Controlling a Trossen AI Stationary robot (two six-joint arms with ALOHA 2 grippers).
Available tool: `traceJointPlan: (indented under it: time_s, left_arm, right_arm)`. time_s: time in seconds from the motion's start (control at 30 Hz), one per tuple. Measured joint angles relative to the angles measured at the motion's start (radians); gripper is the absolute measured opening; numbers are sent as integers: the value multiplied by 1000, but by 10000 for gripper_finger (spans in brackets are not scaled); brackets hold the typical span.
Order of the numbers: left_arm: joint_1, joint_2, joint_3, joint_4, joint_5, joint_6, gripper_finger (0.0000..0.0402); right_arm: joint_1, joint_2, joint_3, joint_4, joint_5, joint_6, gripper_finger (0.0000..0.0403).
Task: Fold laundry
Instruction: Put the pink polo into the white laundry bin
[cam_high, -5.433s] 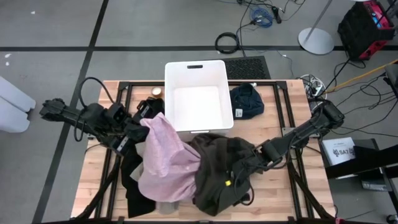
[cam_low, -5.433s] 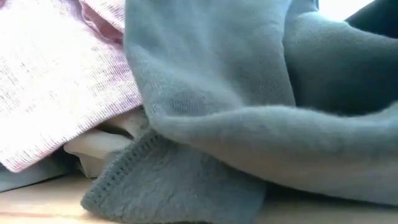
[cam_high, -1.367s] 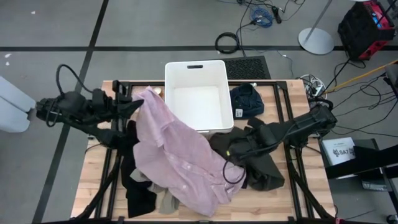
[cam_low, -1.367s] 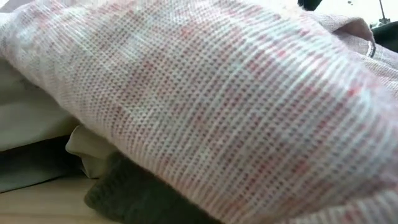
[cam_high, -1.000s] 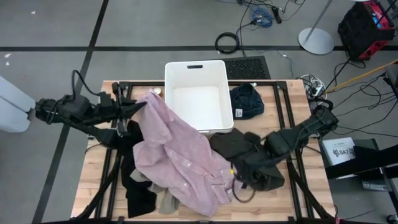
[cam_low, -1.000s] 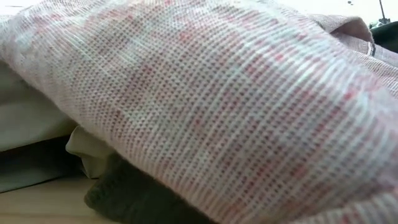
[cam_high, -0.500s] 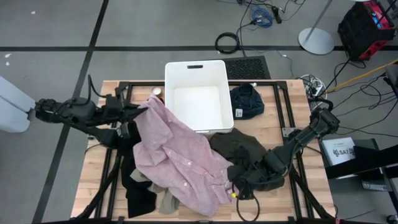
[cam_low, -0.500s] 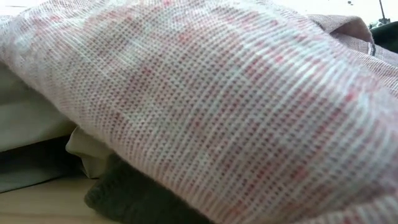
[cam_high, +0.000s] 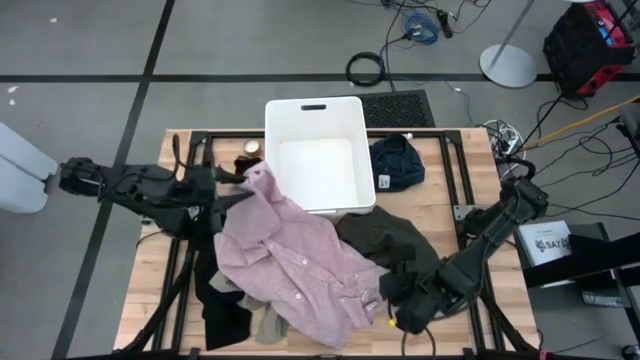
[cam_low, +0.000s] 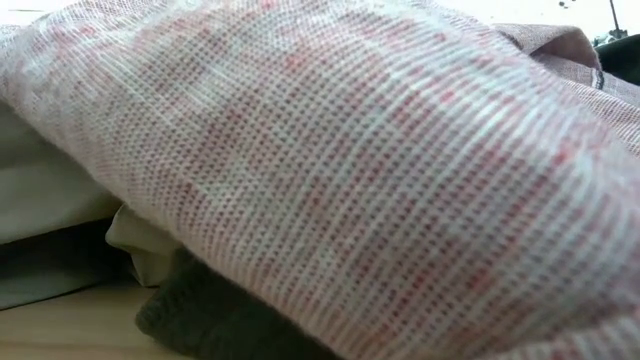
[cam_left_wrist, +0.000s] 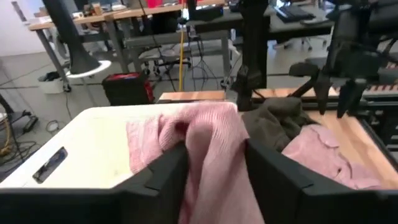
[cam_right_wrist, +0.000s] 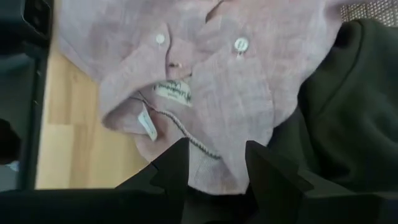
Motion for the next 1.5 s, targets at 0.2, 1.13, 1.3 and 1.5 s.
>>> traceJointPlan:
  time_s: [0.2, 1.13, 1.3, 1.5]
  left_arm:
    - [-18, 2, 0, 182, 181, 0, 219]
    - [-237, 586, -3, 719, 511, 62, 221]
    - [-265, 735, -1, 718, 380, 54, 221]
    - [-271, 834, 0, 717, 367, -3, 221]
  right_arm:
    - [41, 97, 0, -12, 37, 0, 145]
    - [-33, 266, 120, -120, 535, -23, 105]
    - [-83, 266, 120, -139, 454, -2, 104]
    - [-109, 266, 120, -165, 425, 37, 104]
